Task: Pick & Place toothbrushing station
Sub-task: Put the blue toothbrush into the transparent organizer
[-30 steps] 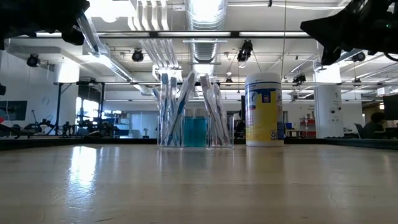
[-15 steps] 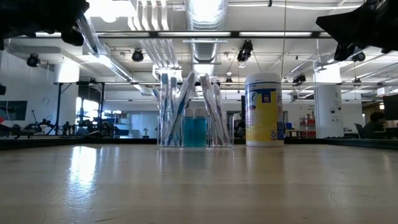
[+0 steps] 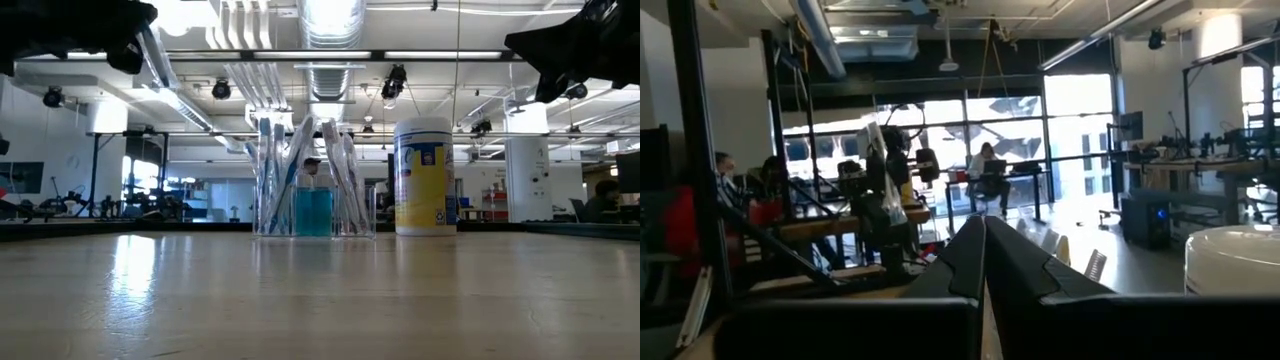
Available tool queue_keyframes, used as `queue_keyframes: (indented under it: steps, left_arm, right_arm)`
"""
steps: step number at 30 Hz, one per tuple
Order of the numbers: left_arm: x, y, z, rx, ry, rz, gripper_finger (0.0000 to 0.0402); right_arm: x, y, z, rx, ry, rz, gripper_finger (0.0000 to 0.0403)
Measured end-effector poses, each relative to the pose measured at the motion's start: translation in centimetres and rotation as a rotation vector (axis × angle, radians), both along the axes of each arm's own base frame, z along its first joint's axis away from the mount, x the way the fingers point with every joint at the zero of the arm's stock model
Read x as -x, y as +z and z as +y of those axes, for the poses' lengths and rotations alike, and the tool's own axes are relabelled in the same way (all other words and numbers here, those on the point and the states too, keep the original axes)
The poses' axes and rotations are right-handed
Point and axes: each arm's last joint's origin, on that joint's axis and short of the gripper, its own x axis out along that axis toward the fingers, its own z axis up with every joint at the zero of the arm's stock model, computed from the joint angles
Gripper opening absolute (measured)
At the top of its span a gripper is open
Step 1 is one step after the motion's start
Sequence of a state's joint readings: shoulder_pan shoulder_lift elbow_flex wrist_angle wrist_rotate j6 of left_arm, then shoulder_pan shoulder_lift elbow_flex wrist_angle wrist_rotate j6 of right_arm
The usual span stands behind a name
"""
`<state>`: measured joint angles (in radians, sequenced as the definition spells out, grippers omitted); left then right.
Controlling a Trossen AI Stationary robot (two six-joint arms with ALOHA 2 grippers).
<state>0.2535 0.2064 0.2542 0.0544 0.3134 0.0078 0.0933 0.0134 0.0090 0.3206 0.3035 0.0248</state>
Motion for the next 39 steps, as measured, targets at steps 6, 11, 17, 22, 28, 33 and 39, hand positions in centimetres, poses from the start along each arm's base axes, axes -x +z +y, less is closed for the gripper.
queue_keyframes:
  steps: [6, 11, 17, 22, 28, 33, 39]
  left_arm:
    - [-2.0, 2.0, 0.5, -0.047, -0.003, 0.024, 0.0021]
    - [-5.0, 3.4, 1.2, -0.085, -0.038, 0.048, 0.0021]
    - [-8.9, 3.2, 3.0, -0.117, 0.003, 0.112, 0.0021]
    - [-11.2, 2.3, 5.5, -0.106, 0.058, 0.157, 0.0021]
    - [-12.6, 0.6, 7.6, -0.099, 0.073, 0.17, 0.002]
    - [-13.3, -1.2, 8.6, -0.095, 0.099, 0.244, 0.002]
    - [-14.2, -2.7, 9.4, -0.088, 0.16, 0.275, 0.002]
  right_arm:
    - [0.0, 0.0, 0.0, 0.001, 0.008, -0.005, 0.0008]
    - [-0.1, -0.1, 0.0, -0.003, 0.01, 0.011, 0.0008]
    - [0.0, -0.1, 0.0, -0.004, -0.01, 0.017, 0.0008]
    - [-0.1, -0.2, 0.0, -0.003, -0.01, 0.022, 0.0008]
    - [-0.1, -0.3, 0.0, -0.002, -0.01, 0.032, 0.0008]
    - [-0.1, -0.3, 0.0, 0.005, -0.012, 0.032, 0.0008]
    - [-0.1, -0.3, 0.0, 0.008, -0.013, 0.031, 0.0009]
